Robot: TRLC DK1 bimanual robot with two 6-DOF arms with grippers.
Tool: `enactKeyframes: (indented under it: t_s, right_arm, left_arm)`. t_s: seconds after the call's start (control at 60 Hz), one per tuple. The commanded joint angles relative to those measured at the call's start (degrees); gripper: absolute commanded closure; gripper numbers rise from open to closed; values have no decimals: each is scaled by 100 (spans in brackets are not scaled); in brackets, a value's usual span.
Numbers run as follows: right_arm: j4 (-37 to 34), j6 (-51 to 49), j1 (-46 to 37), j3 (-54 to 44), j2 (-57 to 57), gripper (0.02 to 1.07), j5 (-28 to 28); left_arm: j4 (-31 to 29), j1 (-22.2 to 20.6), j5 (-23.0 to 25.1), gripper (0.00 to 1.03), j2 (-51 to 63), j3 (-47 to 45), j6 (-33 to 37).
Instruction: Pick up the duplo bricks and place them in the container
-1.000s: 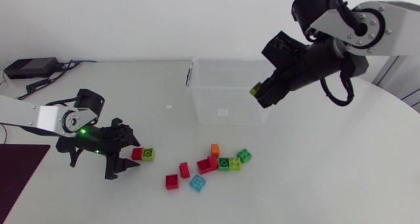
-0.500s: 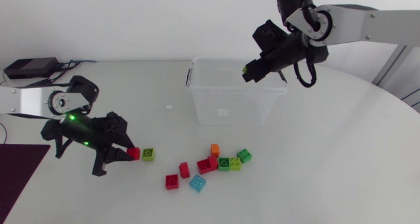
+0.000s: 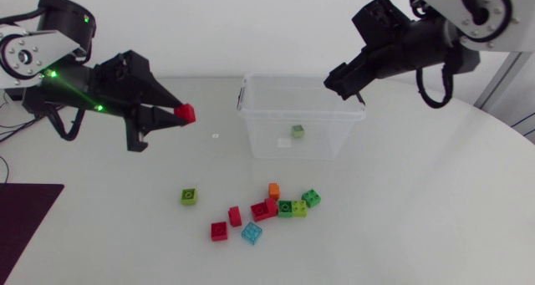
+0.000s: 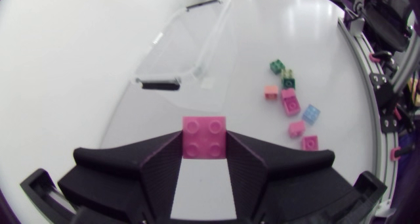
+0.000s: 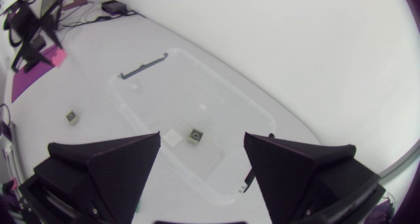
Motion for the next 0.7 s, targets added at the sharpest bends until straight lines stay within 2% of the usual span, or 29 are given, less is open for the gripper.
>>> enactKeyframes:
  t_s: [0.0,0.067,0.167,0.267,0.333,0.5,0.683]
  right_arm:
    - [-141,-382,-14,-618,-506,13,-207]
    - [-229,-619,-5,-1004,-857,13,-312]
    - [-457,-1032,39,-1444,-1244,12,-541]
    - [-703,-1498,259,-1901,-1543,12,-585]
    - [-879,-1859,478,-2244,-1745,12,-585]
    - [-1011,-2201,751,-2543,-1516,12,-567]
    - [-870,-2096,716,-2630,-664,13,-541]
  left_arm:
    - [452,-336,106,66,4,221,-854]
    - [865,-644,106,66,101,335,-1303]
    - [1128,-943,62,65,356,563,-1698]
    - [1243,-1277,-149,65,760,871,-1839]
    - [1541,-1453,-378,64,1138,1117,-2050]
    - [1691,-1672,-773,63,2008,1855,-2252]
    - [1770,-1822,-1090,62,2826,2541,-2384]
